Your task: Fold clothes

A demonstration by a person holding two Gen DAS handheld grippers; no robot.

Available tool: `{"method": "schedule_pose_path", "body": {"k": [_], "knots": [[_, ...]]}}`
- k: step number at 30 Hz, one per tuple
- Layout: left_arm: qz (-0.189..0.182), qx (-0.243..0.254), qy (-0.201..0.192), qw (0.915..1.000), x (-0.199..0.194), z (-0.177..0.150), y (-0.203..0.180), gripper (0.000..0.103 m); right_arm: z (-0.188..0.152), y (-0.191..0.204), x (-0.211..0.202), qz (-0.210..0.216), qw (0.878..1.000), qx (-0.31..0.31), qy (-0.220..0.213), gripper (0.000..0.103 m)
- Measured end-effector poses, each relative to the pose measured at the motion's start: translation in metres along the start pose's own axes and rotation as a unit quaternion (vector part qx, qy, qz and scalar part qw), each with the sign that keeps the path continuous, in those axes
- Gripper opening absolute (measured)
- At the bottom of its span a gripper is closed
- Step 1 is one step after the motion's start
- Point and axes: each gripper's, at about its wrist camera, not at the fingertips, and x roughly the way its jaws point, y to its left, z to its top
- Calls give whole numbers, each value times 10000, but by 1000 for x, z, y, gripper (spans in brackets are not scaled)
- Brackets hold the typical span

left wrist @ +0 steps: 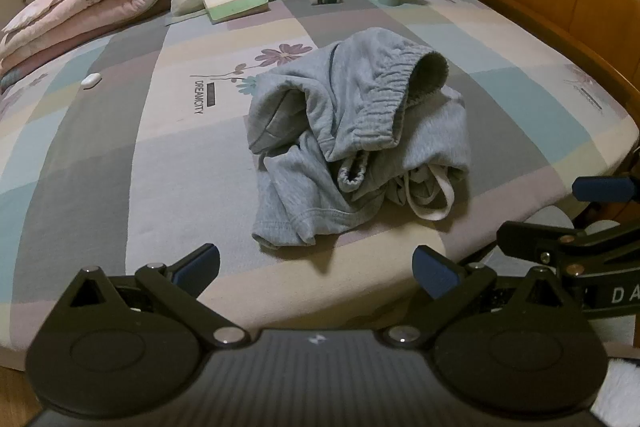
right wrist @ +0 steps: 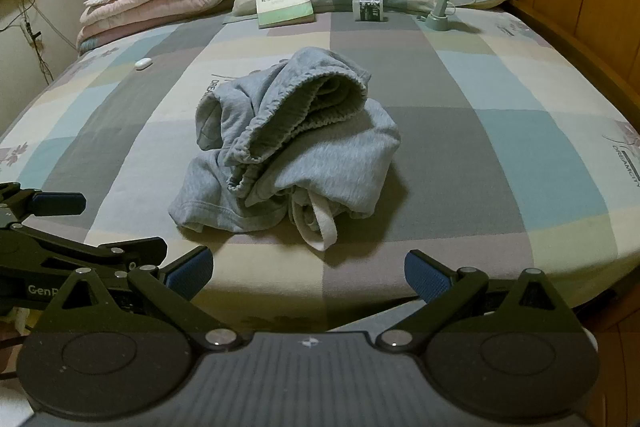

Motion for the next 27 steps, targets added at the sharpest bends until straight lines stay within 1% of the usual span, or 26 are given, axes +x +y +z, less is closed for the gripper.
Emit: {"method": "schedule_pose_path", "body": {"k": [19, 27], "knots": [[-13, 22, 45, 10000, 5, 3, 0, 102, 0, -3, 5, 109, 9999, 50, 48, 103], [-72, 53, -38, 10000, 9, 2, -1, 102, -1, -4, 9, 121, 9999, 77, 92, 103]]}}
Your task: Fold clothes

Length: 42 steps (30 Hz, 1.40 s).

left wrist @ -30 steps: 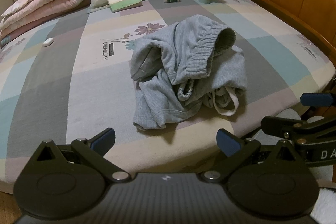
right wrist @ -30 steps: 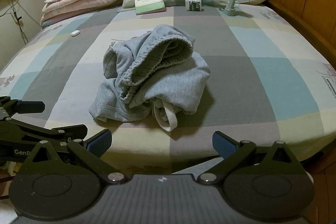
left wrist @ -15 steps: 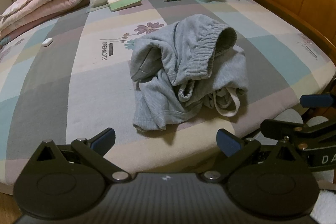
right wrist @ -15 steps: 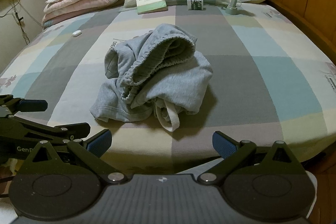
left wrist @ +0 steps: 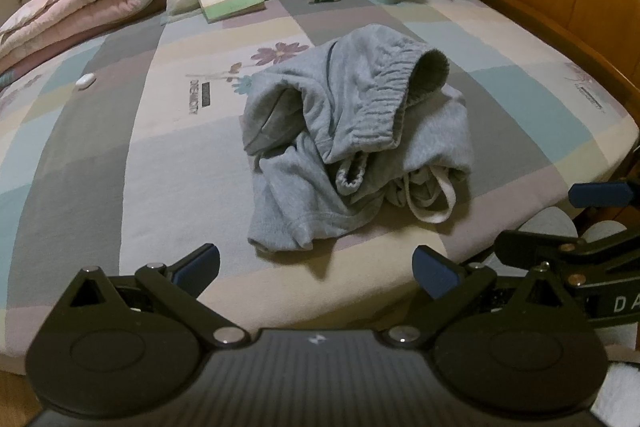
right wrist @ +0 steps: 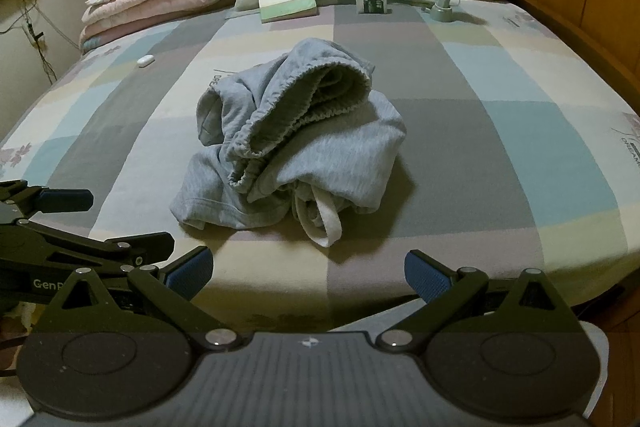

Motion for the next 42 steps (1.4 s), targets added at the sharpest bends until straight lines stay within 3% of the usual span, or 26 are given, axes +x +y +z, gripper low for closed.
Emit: {"method": "schedule_pose_path", "body": {"k": [42], "knots": [[-175, -161, 113, 9997, 38, 12, 13, 102, 3, -5, 32, 25, 9995, 133, 294, 103]]}}
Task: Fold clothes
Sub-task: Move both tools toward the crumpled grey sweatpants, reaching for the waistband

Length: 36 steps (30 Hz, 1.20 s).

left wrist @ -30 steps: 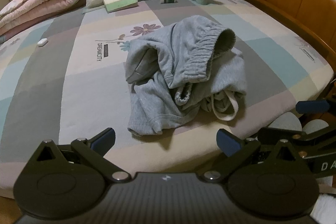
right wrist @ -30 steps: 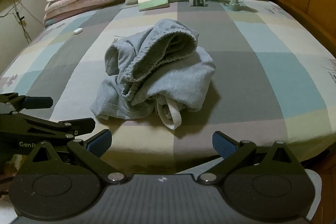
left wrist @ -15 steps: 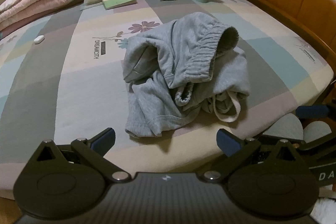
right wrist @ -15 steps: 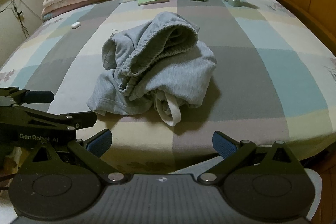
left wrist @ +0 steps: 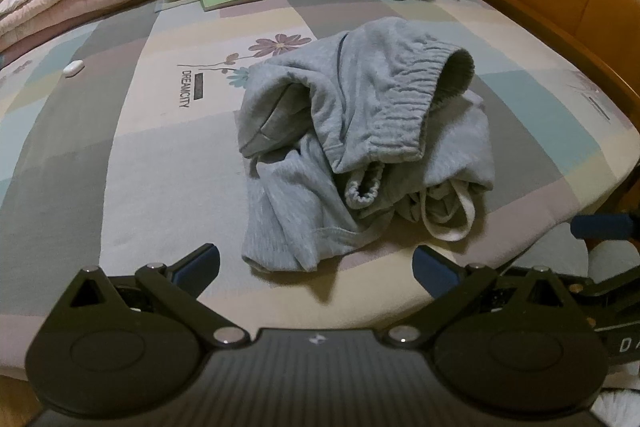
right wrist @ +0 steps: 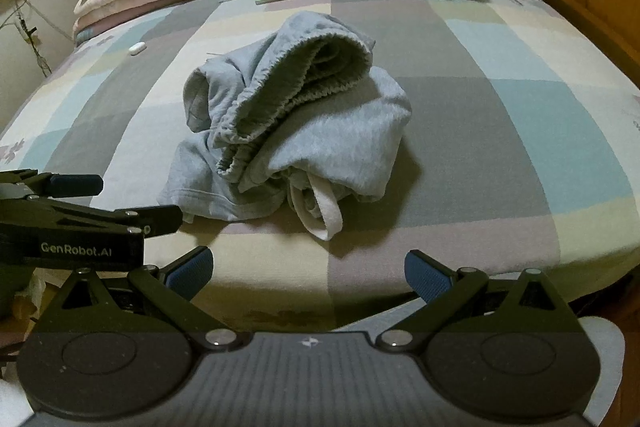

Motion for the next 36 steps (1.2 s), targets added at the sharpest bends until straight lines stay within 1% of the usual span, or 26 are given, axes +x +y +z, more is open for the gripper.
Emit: {"method": "schedule_pose_path", "body": {"k": [13, 21, 23, 27, 30, 31, 34, 36], "knots": [[-16, -42, 57, 10000, 24, 10, 3, 102, 6, -13, 14, 29, 9997, 218, 73, 103], [86, 3, -73, 9999, 41, 16, 9, 102, 20, -18, 24, 51, 9999, -44, 103, 103], [-99, 344, -121, 9993, 46, 17, 9, 102, 25, -21, 28, 91, 9998, -77, 136, 103], [-81, 561, -274, 9980, 55, 19, 6, 102, 34, -27, 35, 156, 9998, -76, 109, 103], [-203, 772, -429, 9959, 57, 20, 4, 102, 36, -30, 38, 286, 9994, -140, -115, 103], [-253, 847, -483, 9949, 58, 20, 4, 102, 36, -30, 39, 354, 9989, -201, -225, 103], [-360, 1144, -650, 9906, 58, 21, -1, 102, 33, -25, 39, 418, 9949, -707, -582, 103], [-412, 1283, -680, 9885, 59, 23, -3, 102, 32, -21, 40, 358, 9929, -948, -619, 103]]}}
